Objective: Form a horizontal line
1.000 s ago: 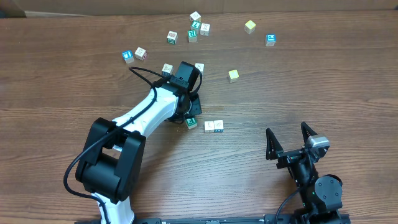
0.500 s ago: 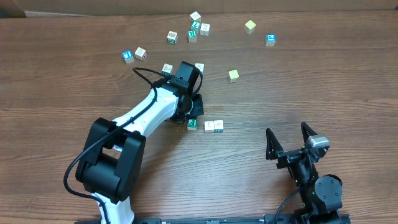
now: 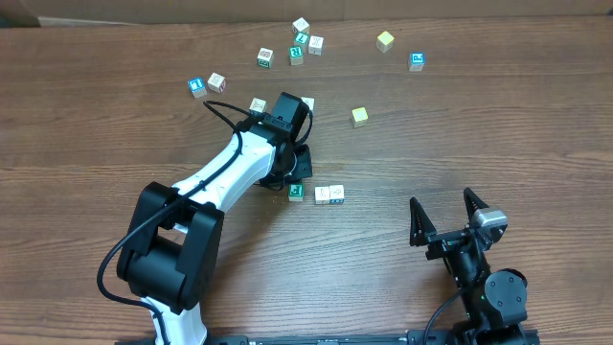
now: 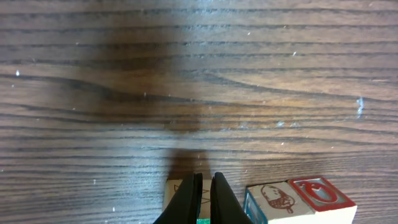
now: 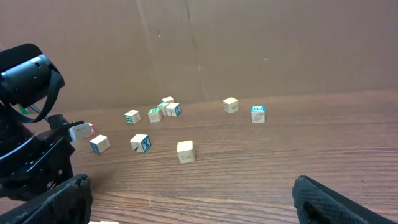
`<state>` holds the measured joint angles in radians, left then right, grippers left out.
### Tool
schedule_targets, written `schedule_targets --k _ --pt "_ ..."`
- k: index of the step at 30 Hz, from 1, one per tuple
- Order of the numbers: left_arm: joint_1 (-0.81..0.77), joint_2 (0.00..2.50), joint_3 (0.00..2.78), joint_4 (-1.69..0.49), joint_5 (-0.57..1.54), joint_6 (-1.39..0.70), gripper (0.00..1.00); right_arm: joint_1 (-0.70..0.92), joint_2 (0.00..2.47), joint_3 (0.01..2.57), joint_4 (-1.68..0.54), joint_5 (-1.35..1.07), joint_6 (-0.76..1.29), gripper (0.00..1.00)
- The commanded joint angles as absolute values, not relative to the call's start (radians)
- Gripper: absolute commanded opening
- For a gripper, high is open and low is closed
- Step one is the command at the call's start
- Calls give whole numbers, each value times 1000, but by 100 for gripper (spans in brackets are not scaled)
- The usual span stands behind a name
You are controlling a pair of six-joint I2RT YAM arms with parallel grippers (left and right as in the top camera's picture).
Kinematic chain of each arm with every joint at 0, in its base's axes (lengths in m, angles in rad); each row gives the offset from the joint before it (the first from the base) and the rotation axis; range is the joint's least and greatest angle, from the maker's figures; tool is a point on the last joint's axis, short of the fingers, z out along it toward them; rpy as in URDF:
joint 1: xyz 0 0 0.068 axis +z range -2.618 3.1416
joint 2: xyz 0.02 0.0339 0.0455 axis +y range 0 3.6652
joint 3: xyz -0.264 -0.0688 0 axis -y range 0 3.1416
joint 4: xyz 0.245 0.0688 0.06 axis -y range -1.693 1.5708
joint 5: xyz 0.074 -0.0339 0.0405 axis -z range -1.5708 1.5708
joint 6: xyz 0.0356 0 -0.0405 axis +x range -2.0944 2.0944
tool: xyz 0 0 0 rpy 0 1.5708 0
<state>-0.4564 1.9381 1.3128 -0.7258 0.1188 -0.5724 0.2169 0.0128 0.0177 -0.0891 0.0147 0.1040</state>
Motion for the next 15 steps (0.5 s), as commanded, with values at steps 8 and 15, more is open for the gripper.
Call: schedule_targets --k 8,15 --pt "-460 1952 1333 -702 105 -572 4 221 3 8 -83 17 100 100" --pt "-464 1952 1333 -729 118 -573 4 221 3 8 -83 17 100 100"
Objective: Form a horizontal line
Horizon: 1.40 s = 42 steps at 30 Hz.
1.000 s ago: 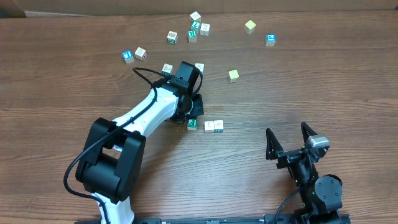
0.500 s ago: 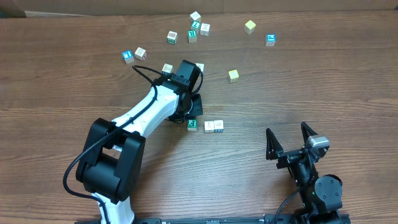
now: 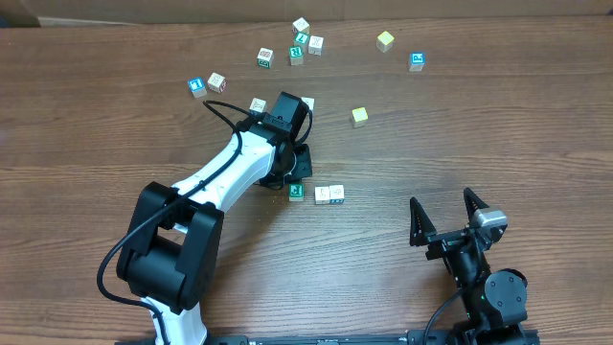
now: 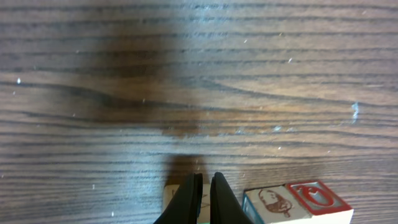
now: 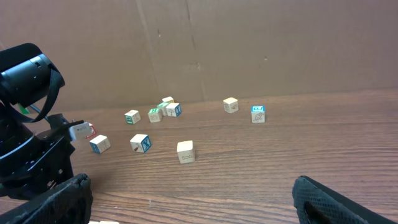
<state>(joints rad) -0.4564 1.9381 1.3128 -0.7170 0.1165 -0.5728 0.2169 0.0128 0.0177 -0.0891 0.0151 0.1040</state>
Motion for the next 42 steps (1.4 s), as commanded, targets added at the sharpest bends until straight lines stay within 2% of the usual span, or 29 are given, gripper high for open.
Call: schedule_targets --k 1,22,33,42 --pt "-466 1952 1333 -731 118 -573 4 221 3 8 -83 17 100 100" --pt "-429 1952 1349 -722 120 -583 4 221 3 8 -83 17 100 100" --pt "-400 1952 1351 -867 45 -569 4 221 3 8 -83 17 100 100" --pt "-459 1953 1351 -910 68 -569 5 221 3 8 -83 17 100 100"
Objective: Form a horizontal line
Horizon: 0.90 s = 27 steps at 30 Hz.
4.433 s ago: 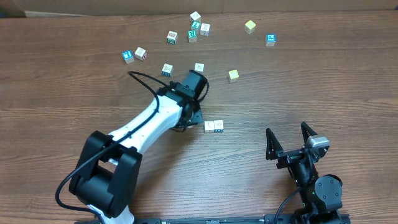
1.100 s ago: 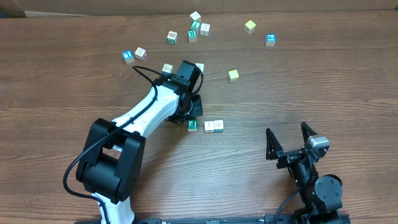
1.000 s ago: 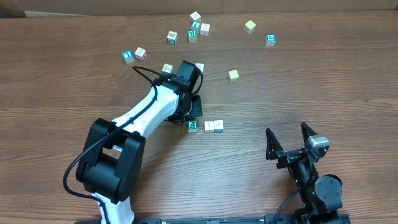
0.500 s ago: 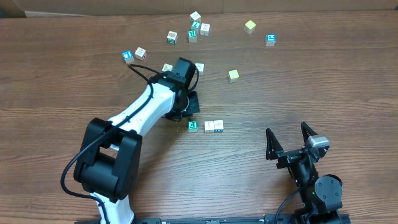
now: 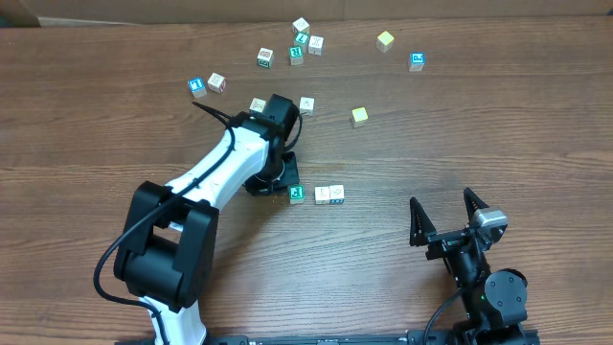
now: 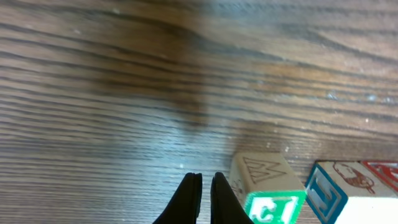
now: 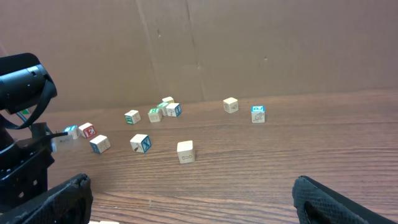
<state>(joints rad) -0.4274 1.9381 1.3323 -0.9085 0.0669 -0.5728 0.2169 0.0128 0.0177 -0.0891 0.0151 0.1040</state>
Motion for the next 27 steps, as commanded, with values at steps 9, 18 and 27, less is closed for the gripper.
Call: schedule_targets --k 9,18,27 --pt "-480 1953 1351 -901 68 -573 6 221 3 8 -83 17 100 100" --pt "-485 1953 1351 -887 73 -576 5 221 3 8 -83 17 100 100" --pt "-486 1953 1351 -886 90 -576 5 221 3 8 -83 17 100 100"
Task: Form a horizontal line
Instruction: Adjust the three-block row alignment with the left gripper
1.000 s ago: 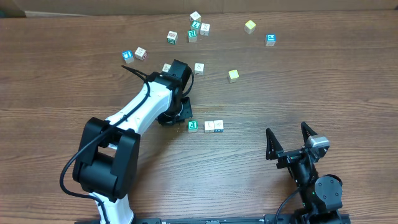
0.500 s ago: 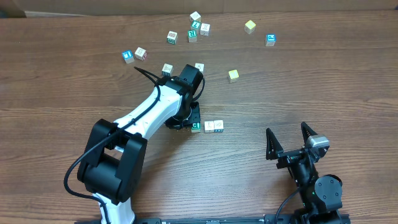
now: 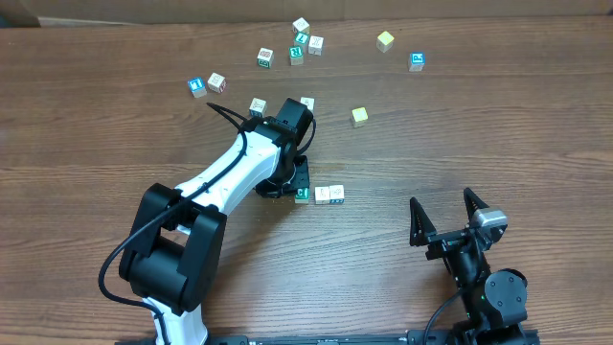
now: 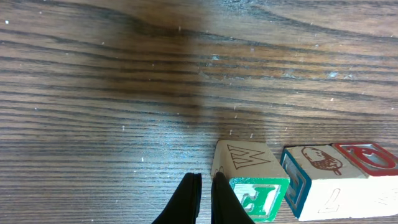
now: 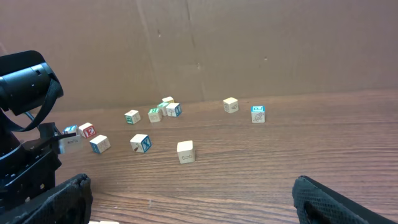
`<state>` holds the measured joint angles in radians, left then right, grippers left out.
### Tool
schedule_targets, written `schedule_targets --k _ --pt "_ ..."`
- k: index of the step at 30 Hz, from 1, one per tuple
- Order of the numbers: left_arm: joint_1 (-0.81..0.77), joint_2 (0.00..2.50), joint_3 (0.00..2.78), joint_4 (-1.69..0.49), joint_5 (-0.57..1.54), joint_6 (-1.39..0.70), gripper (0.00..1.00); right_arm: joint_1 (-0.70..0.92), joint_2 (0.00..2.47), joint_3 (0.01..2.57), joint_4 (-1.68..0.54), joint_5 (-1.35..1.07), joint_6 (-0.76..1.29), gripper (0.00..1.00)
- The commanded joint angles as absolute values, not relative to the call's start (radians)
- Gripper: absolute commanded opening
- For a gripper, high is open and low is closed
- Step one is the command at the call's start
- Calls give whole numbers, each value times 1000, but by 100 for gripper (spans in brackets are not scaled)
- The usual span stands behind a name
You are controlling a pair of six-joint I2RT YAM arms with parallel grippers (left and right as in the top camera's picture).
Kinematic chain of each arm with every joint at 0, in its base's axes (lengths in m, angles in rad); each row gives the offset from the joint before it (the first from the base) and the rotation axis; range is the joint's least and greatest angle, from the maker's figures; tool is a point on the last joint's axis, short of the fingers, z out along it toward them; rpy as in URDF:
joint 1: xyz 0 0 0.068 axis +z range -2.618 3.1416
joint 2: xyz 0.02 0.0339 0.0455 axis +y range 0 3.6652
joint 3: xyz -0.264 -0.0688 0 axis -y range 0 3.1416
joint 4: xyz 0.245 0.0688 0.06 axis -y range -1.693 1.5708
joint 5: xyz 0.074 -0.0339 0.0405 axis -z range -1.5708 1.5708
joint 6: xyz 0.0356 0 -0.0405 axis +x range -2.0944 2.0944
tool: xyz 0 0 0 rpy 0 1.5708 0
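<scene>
Three blocks lie in a short row: a green-lettered block point(image 3: 303, 195) point(image 4: 249, 180) with an M on top, then a blue-edged block point(image 4: 311, 180) and a red-edged block point(image 4: 367, 163), seen from overhead as a white pair point(image 3: 329, 194). My left gripper point(image 3: 290, 187) point(image 4: 203, 190) is shut with nothing in it, low over the table. Its right finger touches the green block's left side. My right gripper point(image 3: 448, 218) point(image 5: 193, 205) rests open at the near right, far from the blocks.
Loose blocks lie scattered further back: a blue one point(image 3: 196, 86) and a red one point(image 3: 216, 82) at the left, two plain ones point(image 3: 257, 105) point(image 3: 306, 103) by the left arm, a yellow one point(image 3: 359, 116), and several along the far edge point(image 3: 296, 55).
My shut left gripper was a little to the left of the green block and is now against its left side. The green block has shifted slightly right, closer to the pair. The right arm is unchanged.
The shut left gripper first stood right at the green block, which lay a small gap left of the white pair. Later the gripper was off to the block's left. Now it touches the block's side and the gap to the pair has narrowed.
</scene>
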<state>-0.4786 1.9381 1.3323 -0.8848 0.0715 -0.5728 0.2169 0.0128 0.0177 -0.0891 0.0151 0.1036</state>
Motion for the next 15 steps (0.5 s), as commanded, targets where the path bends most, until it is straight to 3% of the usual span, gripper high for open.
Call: schedule_targets --k 1,15 --pt "-486 1953 1351 -886 99 -576 5 221 3 8 -83 17 100 100" --pt "-487 1953 1351 -885 150 -583 5 221 3 8 -83 17 100 100"
